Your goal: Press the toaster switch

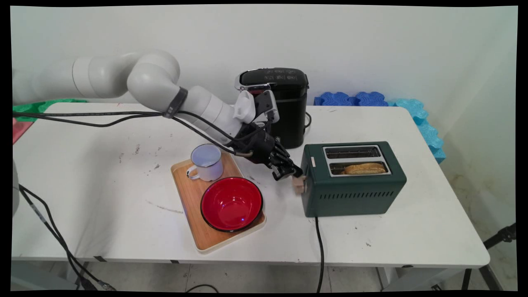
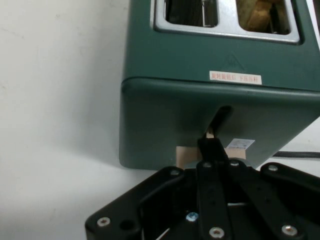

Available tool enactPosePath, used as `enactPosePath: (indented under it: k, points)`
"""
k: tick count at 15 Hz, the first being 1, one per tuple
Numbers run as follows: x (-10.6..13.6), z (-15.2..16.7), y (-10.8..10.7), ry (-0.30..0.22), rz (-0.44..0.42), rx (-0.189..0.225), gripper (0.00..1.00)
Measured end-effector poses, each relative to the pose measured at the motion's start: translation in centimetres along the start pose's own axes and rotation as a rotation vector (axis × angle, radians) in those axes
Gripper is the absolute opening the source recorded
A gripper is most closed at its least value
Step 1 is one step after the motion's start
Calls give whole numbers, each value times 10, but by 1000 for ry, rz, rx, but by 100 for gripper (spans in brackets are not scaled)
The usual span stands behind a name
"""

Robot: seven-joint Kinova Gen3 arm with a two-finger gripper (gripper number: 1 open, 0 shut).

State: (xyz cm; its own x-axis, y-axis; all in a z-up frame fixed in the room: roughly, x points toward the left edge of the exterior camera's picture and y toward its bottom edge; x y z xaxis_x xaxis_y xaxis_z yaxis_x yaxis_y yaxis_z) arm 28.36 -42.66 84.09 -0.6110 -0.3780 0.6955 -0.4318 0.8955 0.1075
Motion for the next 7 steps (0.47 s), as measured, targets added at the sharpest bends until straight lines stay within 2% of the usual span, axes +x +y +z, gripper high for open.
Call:
enactPosePath:
  k: [7]
  points:
    - [-7,3,-1,-1,-6,4,0]
